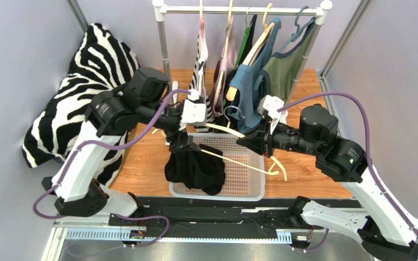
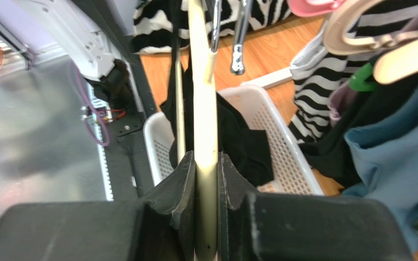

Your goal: Remove the tank top from the hanger

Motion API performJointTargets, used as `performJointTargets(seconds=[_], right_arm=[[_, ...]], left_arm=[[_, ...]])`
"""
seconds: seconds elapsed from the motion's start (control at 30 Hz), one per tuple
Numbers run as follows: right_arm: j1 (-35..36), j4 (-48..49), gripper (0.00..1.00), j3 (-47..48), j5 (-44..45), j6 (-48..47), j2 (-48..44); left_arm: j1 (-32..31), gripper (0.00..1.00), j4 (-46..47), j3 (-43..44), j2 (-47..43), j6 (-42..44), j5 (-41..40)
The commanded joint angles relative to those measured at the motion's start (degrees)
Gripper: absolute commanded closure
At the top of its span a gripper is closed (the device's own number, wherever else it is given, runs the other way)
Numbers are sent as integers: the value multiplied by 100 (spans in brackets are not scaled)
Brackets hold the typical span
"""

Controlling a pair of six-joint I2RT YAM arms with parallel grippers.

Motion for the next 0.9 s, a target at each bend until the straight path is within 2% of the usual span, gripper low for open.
performJointTargets(seconds=[0.0, 0.2, 0.27, 0.3, 0.4, 0.47, 0.5, 0.53, 0.6, 0.63, 0.87], right_arm=[[-58, 78, 100, -191, 814, 72, -262], [-58, 0, 100, -315, 1070, 115, -421], [-58, 8, 100, -323, 1122, 115, -500], [-49, 26, 100, -315, 1131, 124, -553], [-49, 52, 100, -262, 1132, 142, -772], [-58, 17, 100, -218, 1079, 151, -887], [-58, -52, 100, -174, 1061, 168, -896], [-58, -88, 100, -96, 1044, 177, -896], [-58, -132, 100, -34, 938, 229, -887], [-58, -115, 100, -25, 895, 256, -896], [-58, -123, 100, -77, 929, 291, -984]], left_arm=[[-52, 6, -20, 246, -600, -530, -612], [-52, 4, 640, 694, -951, -206, -2064], [-52, 8, 711, 476, -1091, -233, -2224], [-61, 9, 781, 48, -1179, -250, -2347], [-61, 18, 1071, -778, -1443, -373, -2820], [-34, 31, 1360, -1080, -1549, -426, -3120], [-26, 38, 1448, -1299, -1567, -426, -3330], [1, 58, 1562, -1379, -1575, -400, -3402], [1, 69, 1616, -1450, -1549, -434, -3516], [1, 72, 1634, -1442, -1497, -443, -3500], [1, 72, 1362, -1257, -1285, -987, -2640]])
